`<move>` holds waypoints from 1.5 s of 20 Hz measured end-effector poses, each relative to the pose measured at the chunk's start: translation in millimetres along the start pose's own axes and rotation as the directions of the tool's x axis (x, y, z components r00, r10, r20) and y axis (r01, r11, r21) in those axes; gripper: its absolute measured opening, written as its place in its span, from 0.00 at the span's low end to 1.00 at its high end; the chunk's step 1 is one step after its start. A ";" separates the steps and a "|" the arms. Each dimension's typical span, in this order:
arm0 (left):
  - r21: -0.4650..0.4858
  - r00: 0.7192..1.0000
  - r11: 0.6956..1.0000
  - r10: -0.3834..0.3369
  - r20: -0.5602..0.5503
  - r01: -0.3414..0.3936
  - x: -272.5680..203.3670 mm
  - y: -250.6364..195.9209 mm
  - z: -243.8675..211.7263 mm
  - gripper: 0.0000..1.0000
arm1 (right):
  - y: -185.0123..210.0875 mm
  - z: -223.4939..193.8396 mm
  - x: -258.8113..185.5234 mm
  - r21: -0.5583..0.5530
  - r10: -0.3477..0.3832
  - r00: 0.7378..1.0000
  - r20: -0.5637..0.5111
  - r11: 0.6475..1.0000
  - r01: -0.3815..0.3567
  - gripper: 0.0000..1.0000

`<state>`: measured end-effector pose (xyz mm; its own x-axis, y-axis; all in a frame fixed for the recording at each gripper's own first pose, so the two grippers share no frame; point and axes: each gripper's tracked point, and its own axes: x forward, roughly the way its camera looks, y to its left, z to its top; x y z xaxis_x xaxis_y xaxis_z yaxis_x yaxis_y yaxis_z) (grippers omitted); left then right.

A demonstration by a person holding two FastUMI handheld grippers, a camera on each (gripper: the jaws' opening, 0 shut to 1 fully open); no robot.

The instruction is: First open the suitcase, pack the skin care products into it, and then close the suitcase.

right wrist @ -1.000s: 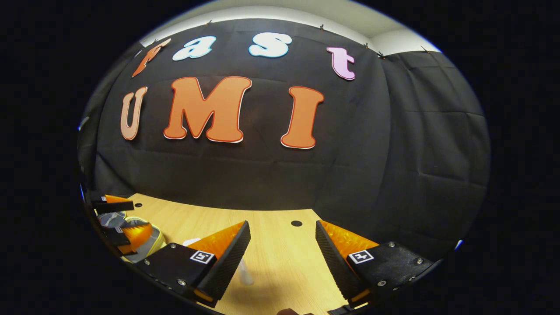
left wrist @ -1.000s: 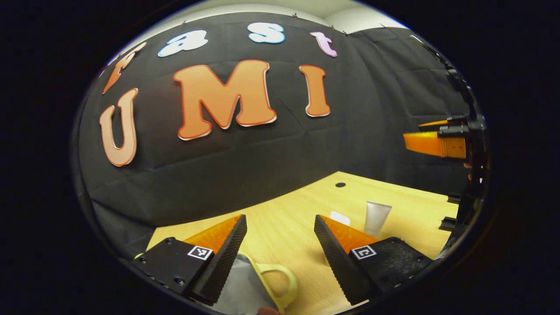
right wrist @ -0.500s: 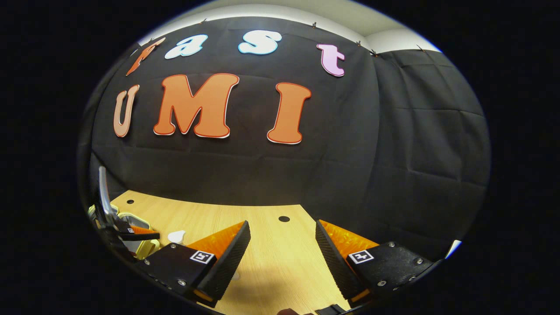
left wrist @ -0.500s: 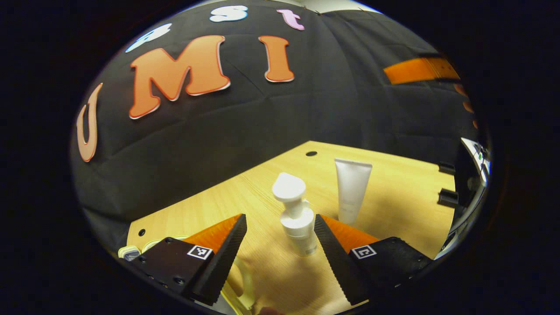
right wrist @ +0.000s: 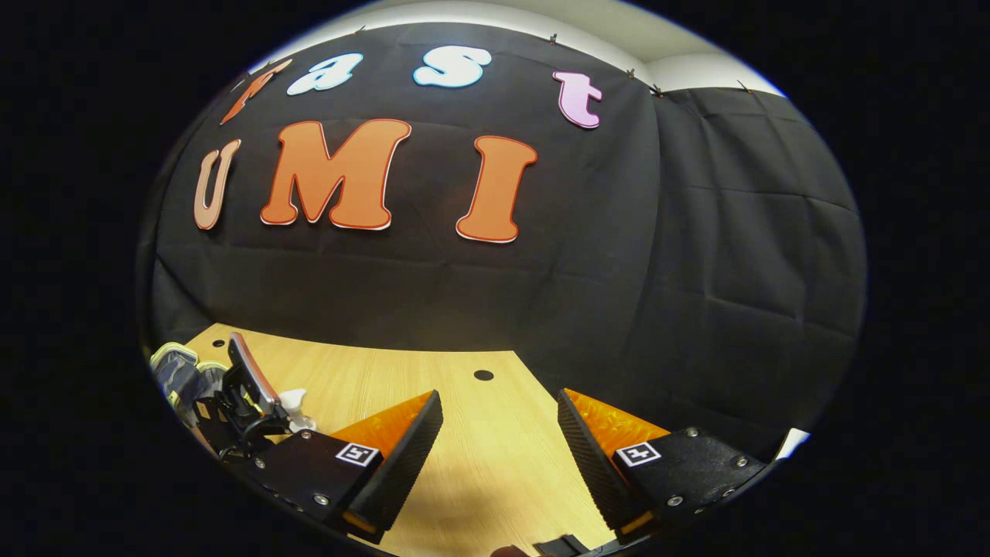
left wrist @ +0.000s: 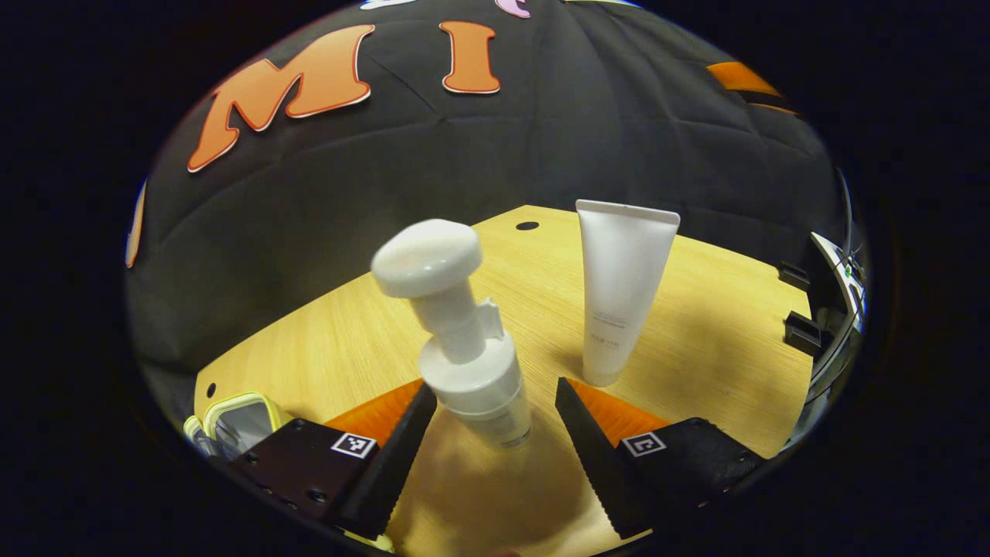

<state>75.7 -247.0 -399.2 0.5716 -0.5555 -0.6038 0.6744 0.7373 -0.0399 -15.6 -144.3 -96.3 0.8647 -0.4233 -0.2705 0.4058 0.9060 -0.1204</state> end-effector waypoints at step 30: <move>-0.221 0.967 0.950 0.244 0.076 -0.222 -153.6 99.1 84.1 0.59 | 116.2 -146.0 39.1 -0.041 0.407 0.876 -0.258 0.901 -0.431 0.96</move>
<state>94.0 -120.9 -243.4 0.7525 -0.3867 -0.5332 0.4103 0.9085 -0.0798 22.2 -54.8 -260.4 0.8465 -0.0003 -0.5324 -0.0189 0.9994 -0.0307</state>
